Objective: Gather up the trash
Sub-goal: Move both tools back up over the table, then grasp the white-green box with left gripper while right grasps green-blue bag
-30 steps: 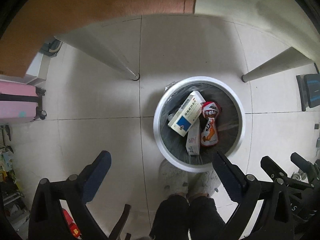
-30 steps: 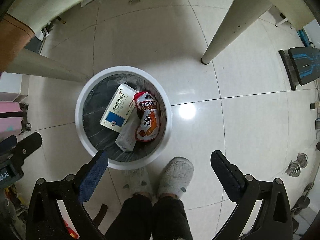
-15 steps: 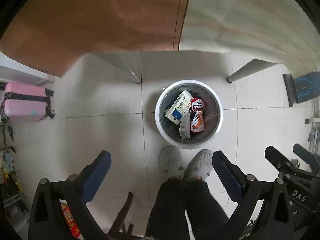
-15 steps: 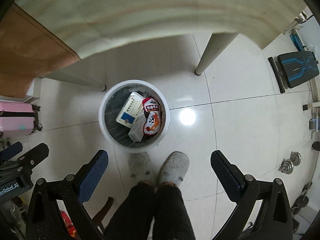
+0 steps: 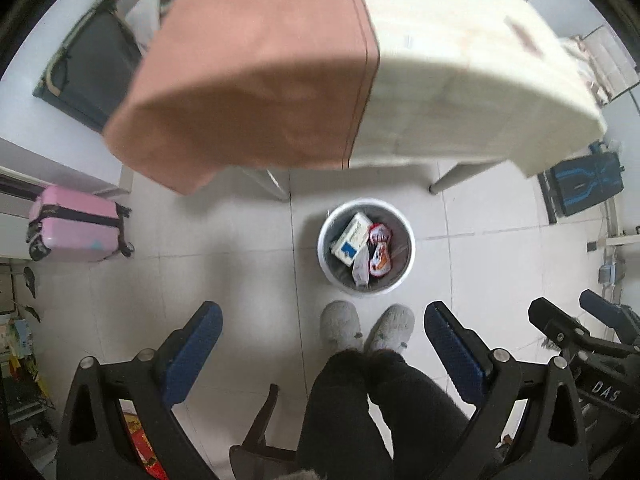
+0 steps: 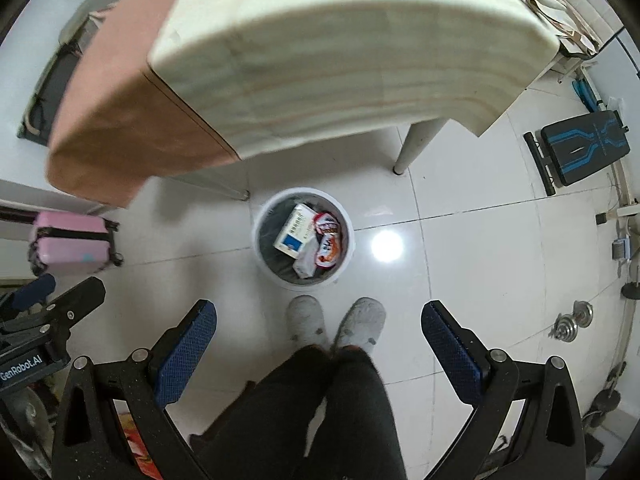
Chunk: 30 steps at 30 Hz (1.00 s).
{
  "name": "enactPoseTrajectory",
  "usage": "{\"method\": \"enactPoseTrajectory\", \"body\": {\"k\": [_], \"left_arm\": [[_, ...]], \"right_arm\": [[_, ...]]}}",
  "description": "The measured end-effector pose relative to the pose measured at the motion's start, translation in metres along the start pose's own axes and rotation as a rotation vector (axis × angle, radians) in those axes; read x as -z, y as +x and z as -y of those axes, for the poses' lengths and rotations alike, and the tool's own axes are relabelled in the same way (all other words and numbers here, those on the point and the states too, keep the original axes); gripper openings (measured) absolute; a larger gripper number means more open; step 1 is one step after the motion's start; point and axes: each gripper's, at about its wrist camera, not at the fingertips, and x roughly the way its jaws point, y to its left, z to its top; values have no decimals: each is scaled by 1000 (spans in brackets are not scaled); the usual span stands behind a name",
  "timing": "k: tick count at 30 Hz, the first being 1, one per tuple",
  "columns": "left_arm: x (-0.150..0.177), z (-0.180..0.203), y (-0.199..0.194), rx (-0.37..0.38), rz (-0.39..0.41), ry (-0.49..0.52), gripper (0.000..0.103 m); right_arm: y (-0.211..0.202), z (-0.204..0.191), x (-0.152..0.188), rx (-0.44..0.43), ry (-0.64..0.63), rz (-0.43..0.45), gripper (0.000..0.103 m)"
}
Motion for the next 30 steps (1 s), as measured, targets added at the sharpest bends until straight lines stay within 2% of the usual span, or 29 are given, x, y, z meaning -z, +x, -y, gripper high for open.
{"method": "enactPoseTrajectory", "body": {"k": [5,10,14,17,19,22,26,30], "left_arm": [[-39,-6,-46,-2,90,-37,103],[-114,-7,-79,-25,178,-78,103],[-185,-9,-92,-13,209,-143,103],[-236,-12,-95,-8,214,-199,103],[-278,-12,-88,28,206,-261,103],[-337,-6,-76,55,185,-345,103],[-415,5,-43,79,115,-442,103],[-476,13,-4,84,59,-491,102]], "right_arm": [[-58,-1,-42,-53,52,84,103],[-104,-1,-110,-80,77,174,103],[-121,4,-183,-93,90,195,103],[-125,11,-244,-107,84,208,103],[-122,14,-289,-116,70,215,103],[-108,18,-378,-120,44,204,103],[-77,22,-491,-143,29,155,103],[-38,24,-604,-141,0,124,103]]}}
